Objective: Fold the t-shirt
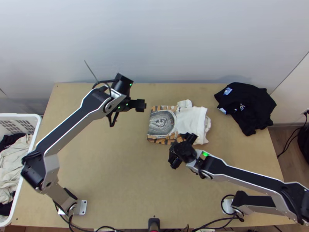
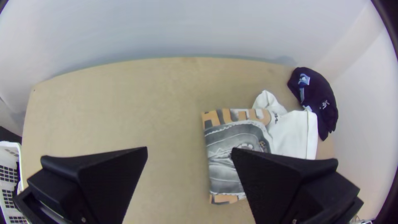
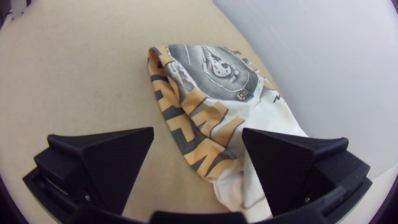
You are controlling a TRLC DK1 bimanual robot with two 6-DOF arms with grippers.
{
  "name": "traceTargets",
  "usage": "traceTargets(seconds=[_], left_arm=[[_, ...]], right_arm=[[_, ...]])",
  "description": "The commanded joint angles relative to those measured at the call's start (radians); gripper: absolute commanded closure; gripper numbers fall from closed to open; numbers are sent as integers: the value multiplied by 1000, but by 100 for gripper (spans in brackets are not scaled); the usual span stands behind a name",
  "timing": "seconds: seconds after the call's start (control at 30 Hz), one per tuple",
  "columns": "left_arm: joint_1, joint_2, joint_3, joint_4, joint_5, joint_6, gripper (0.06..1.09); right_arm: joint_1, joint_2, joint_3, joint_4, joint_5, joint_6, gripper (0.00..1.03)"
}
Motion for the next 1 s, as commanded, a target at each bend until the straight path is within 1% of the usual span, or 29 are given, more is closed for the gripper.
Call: traceTargets(seconds=[0.0,0.1,0.37,0.83,0.97], left_arm=[[19,-101,-122,7,0,4,10],[30,-115,-145,10,-1,6,10],[52,-114,-137,21,0,9,10],[62,-112,-139,21,0,6,10],[64,-115,-140,19,0,6,10]], right_arm=[[-26,113,-43,244,9,-184,4],[-63,154,-29,273,9,-243,4],[-52,171,-55,273,7,-278,4],[-94,232,-64,322,7,-419,4],[-114,257,-58,328,7,-441,4]])
